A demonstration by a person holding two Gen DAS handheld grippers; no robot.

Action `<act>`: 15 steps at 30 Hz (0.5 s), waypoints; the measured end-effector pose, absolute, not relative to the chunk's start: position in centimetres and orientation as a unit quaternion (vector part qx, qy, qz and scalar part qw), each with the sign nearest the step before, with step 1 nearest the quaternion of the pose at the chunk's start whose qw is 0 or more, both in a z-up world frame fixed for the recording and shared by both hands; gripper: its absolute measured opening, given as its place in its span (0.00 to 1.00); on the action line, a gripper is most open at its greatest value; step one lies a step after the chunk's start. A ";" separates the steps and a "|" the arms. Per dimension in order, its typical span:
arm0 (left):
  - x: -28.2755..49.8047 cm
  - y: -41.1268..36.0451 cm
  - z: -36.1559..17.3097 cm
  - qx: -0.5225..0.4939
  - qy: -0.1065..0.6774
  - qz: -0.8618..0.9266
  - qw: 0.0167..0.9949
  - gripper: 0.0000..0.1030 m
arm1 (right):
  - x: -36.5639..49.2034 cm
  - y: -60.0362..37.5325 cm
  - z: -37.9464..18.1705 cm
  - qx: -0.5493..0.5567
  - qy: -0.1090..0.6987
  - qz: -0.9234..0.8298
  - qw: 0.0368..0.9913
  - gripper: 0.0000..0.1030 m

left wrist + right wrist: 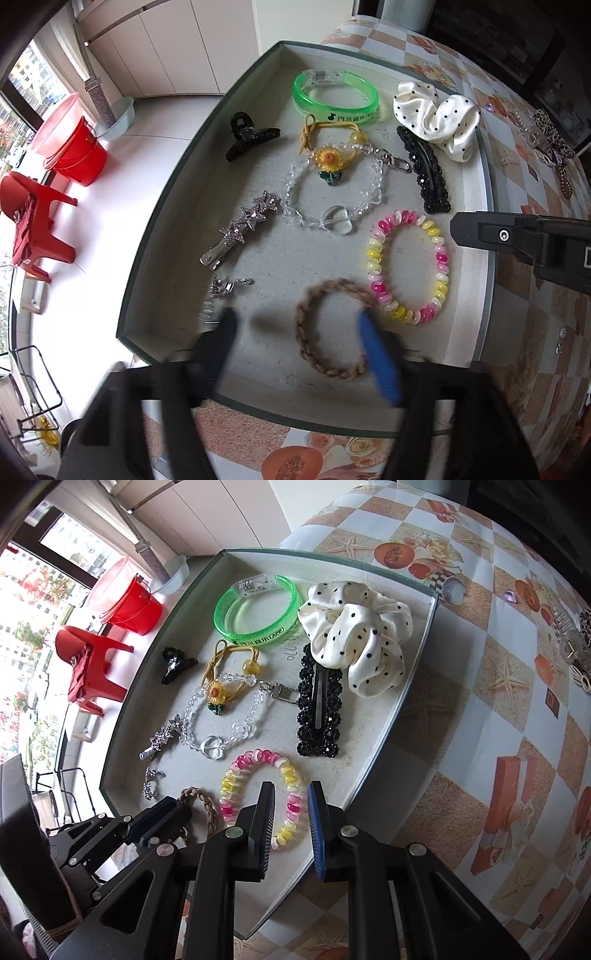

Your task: Organize jewelry

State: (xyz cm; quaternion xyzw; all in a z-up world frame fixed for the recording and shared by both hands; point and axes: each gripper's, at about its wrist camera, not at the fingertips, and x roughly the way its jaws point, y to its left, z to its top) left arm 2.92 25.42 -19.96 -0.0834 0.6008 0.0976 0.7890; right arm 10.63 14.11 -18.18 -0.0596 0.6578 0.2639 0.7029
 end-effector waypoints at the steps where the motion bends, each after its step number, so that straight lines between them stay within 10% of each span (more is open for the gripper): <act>1: 2.8 25.4 -19.5 -0.083 0.591 0.098 0.796 0.87 | 10.6 13.9 -17.9 -0.058 0.656 0.264 0.705 0.19; 15: 2.8 25.5 -19.2 -0.073 0.595 0.104 0.794 0.89 | 9.8 12.8 -16.5 -0.056 0.653 0.249 0.713 0.20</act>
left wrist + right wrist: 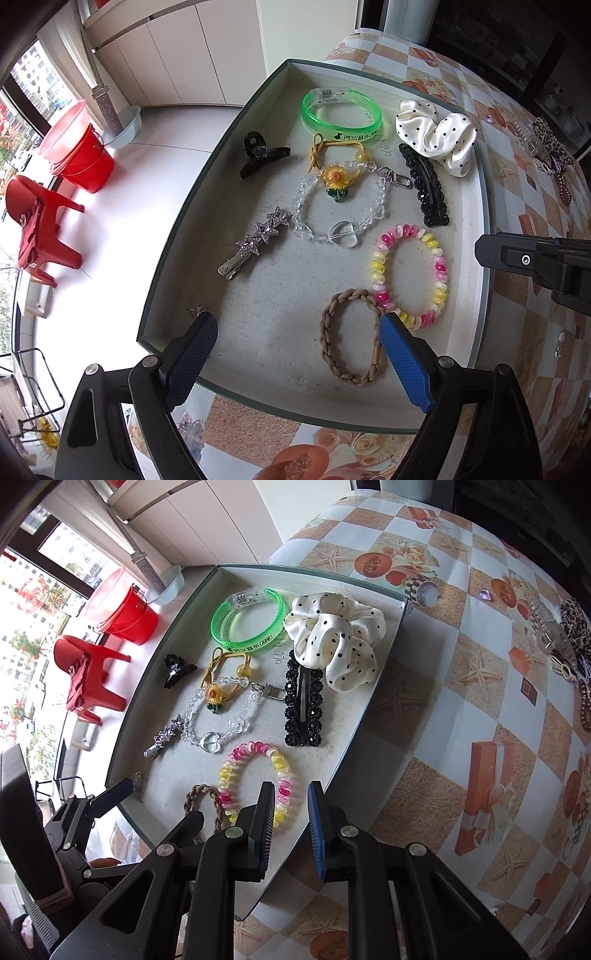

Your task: Organize jewelry

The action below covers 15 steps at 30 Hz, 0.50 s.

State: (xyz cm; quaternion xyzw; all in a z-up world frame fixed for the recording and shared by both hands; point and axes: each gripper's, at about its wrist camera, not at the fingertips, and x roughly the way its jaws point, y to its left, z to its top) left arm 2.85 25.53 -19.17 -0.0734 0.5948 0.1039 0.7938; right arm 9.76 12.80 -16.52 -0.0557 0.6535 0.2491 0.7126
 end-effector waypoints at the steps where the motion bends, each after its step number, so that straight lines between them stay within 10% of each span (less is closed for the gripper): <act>1: 2.8 25.6 -19.2 -0.073 0.596 0.105 0.793 0.89 | 9.8 12.8 -16.5 -0.056 0.654 0.249 0.712 0.20; 10: 2.2 25.9 -18.2 -0.071 0.599 0.118 0.789 1.00 | 9.3 12.9 -16.5 -0.062 0.663 0.238 0.707 0.23; 15: 1.8 25.9 -17.3 -0.077 0.600 0.118 0.788 1.00 | 8.7 12.7 -16.1 -0.069 0.667 0.230 0.706 0.43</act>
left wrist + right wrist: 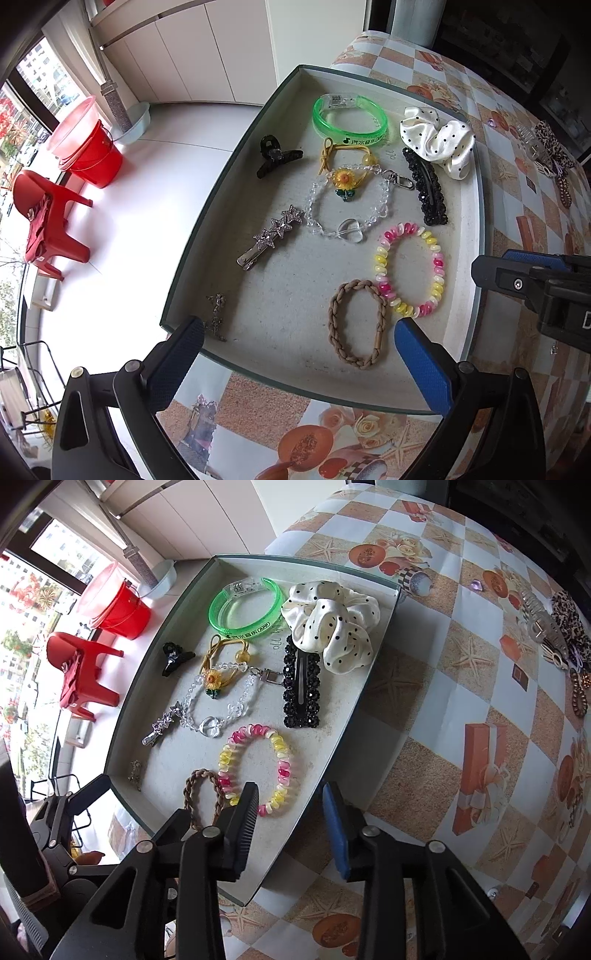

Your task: Organize jewelry

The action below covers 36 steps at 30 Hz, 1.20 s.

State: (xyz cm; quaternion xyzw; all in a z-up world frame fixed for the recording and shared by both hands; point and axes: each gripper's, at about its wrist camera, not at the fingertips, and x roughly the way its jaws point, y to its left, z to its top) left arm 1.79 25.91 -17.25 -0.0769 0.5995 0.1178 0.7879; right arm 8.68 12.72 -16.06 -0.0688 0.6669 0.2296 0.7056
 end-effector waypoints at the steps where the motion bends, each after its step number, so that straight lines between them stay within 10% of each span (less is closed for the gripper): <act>1: 1.6 26.0 -17.1 -0.079 0.600 0.120 0.787 1.00 | 8.5 12.7 -15.9 -0.070 0.668 0.228 0.705 0.44; 20: -3.3 26.8 -8.8 -0.096 0.586 0.107 0.797 1.00 | 5.3 11.7 -7.9 -0.092 0.634 0.219 0.736 1.00; 36: -5.8 27.4 -1.8 -0.092 0.557 0.137 0.814 1.00 | 3.0 12.0 0.9 -0.103 0.582 0.222 0.776 1.00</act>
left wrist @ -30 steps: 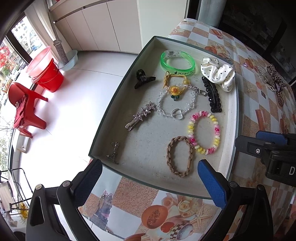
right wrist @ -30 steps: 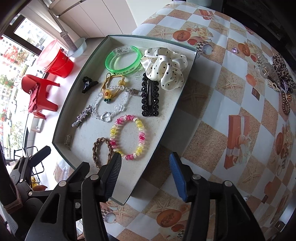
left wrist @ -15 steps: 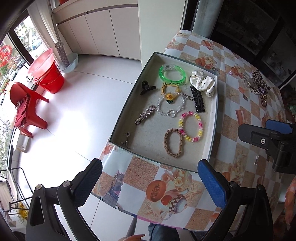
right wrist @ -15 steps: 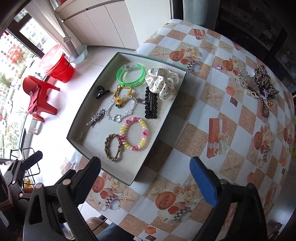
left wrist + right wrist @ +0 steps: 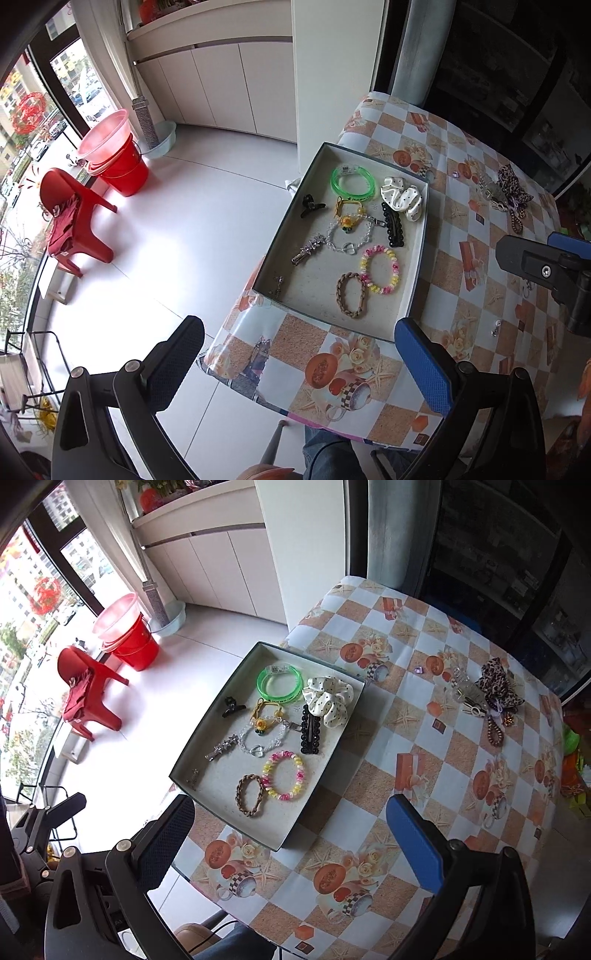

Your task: Organize jewelry

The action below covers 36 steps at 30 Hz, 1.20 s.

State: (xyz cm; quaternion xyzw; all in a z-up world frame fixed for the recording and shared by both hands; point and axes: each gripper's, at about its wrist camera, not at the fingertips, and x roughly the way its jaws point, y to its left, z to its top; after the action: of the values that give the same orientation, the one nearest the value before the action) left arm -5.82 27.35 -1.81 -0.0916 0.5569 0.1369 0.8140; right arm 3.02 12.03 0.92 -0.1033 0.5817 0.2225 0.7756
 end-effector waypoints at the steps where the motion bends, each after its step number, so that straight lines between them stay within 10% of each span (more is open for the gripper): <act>1: -5.9 27.3 -1.6 -0.091 0.557 0.138 0.814 1.00 | 2.8 12.0 1.1 -0.106 0.588 0.223 0.770 1.00; 36: -7.4 27.8 -0.8 -0.091 0.570 0.163 0.800 1.00 | 0.9 13.0 1.9 -0.180 0.584 0.217 0.761 1.00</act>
State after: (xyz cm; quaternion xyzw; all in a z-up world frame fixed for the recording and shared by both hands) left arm -7.44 27.75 -0.83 -0.0907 0.5701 0.1635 0.8001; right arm 0.87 12.97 1.85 -0.1802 0.5838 0.2167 0.7614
